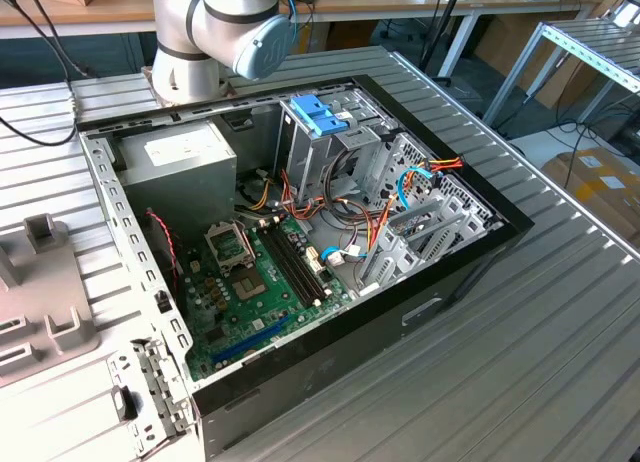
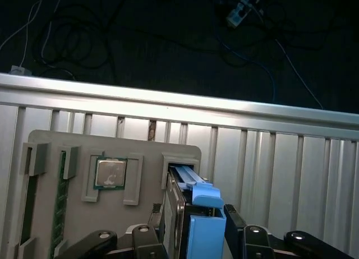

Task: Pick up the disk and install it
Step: 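Pick up the disk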

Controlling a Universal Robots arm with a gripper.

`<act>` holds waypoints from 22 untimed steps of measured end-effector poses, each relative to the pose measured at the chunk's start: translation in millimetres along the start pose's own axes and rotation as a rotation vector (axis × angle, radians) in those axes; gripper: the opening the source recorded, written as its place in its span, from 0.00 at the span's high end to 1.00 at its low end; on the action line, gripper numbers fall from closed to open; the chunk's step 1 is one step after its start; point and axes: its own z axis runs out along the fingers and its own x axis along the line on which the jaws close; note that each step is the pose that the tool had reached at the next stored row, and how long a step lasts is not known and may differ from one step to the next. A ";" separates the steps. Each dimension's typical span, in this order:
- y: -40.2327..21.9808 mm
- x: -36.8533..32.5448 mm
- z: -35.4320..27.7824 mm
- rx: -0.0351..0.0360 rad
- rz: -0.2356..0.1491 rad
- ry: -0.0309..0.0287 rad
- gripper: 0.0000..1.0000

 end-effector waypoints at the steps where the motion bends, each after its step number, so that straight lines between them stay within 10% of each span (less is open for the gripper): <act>1: 0.0 0.1 1.0 0.0000 0.000 0.0000 0.46; 15: -0.2 0.4 6.5 -0.0001 0.000 0.0000 0.46; 22: -0.2 0.4 6.7 0.0000 0.000 0.0000 0.62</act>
